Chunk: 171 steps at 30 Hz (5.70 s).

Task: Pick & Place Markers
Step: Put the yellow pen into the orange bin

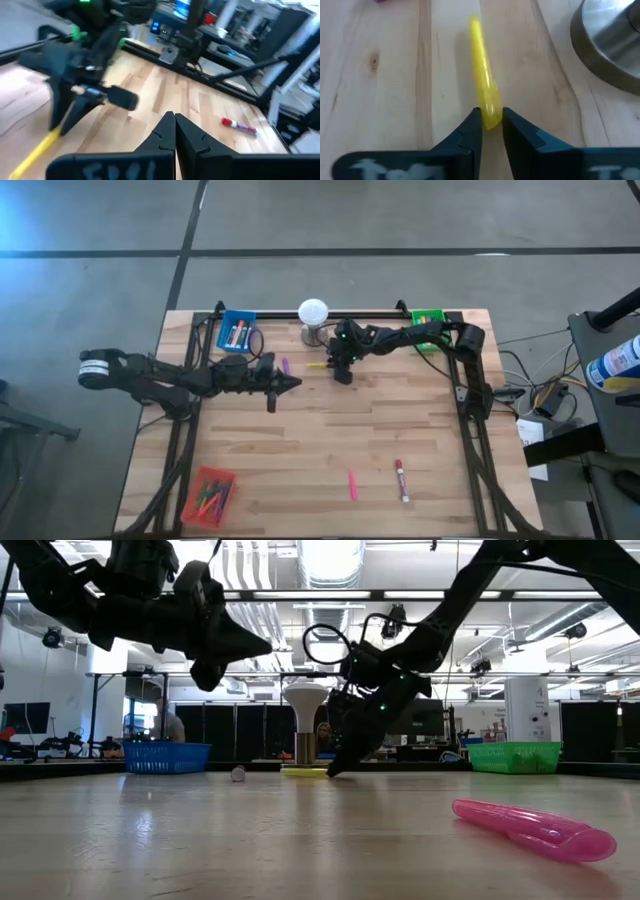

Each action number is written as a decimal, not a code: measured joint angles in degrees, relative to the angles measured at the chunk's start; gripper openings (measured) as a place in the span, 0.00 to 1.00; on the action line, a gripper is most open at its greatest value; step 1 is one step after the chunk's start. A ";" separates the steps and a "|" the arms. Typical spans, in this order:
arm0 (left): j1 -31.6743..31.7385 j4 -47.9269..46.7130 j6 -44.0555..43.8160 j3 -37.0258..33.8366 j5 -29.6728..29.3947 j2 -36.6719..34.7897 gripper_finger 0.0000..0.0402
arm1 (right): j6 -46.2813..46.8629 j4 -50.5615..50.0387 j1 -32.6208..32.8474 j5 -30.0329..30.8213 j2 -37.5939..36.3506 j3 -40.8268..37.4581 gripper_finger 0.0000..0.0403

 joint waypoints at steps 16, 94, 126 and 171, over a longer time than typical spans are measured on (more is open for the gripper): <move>-0.96 2.70 -1.88 0.13 -1.13 -0.15 0.29 | 15.37 22.21 5.50 -0.69 -18.49 -24.84 0.07; -3.21 -2.77 -2.30 0.00 1.25 -0.17 0.30 | 38.10 2.64 33.33 34.00 -14.66 -12.18 0.09; -3.43 -3.80 -0.61 2.67 5.47 -0.13 0.30 | 20.41 11.41 33.20 35.27 -24.67 -11.89 0.09; -14.26 -22.48 -3.58 7.55 -8.35 -2.96 0.07 | 22.61 -0.60 34.85 41.75 -40.86 -16.14 0.42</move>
